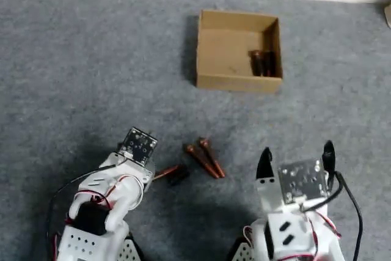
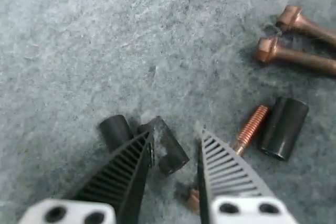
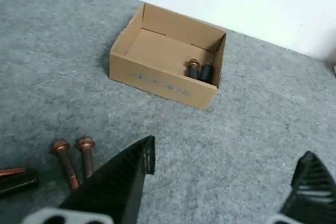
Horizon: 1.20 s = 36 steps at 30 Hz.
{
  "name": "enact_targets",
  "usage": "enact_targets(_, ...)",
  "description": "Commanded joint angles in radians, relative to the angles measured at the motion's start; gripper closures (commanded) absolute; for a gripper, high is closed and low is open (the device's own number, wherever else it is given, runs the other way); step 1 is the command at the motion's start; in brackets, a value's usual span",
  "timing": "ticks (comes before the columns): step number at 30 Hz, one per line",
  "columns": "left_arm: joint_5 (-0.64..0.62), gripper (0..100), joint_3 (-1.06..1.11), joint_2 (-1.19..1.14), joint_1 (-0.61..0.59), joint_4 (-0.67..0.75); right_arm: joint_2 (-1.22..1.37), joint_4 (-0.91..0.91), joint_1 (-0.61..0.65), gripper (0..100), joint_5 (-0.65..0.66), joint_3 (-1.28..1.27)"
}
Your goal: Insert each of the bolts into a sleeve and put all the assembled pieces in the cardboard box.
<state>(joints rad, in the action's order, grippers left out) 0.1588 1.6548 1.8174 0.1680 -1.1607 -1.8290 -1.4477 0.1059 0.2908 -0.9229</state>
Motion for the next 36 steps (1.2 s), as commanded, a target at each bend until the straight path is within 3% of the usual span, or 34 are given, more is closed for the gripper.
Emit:
enact_targets(1, -0.002, 87, -0.064, 0.01, -0.016, -0.02, -0.008, 0.11, -0.015, 62.4, 0.014, -0.084)
enact_targets(5, 0.002, 87, -0.122, 0.008, -0.018, -0.11, -0.007, 0.189, -0.085, 62.4, 0.012, -0.174)
enact_targets(10, 0.005, 87, -0.133, 0.008, -0.019, -0.114, -0.007, 0.352, -0.186, 62.4, -0.005, -0.481)
enact_targets(14, 0.005, 87, -0.13, 0.01, -0.071, -0.107, -0.007, 0.489, -0.225, 62.4, -0.164, -0.711)
enact_targets(20, 0.0, 87, -0.127, 0.01, -0.217, -0.034, -0.008, 0.496, -0.252, 62.4, -0.39, -0.734)
enact_targets(28, 0.0, 87, -0.124, 0.01, -0.217, -0.037, -0.007, 0.429, -0.12, 62.4, -0.387, -0.742)
enact_targets(36, 0.003, 87, -0.105, 0.01, -0.185, -0.037, -0.004, 0.495, 0.022, 62.4, -0.338, -0.908)
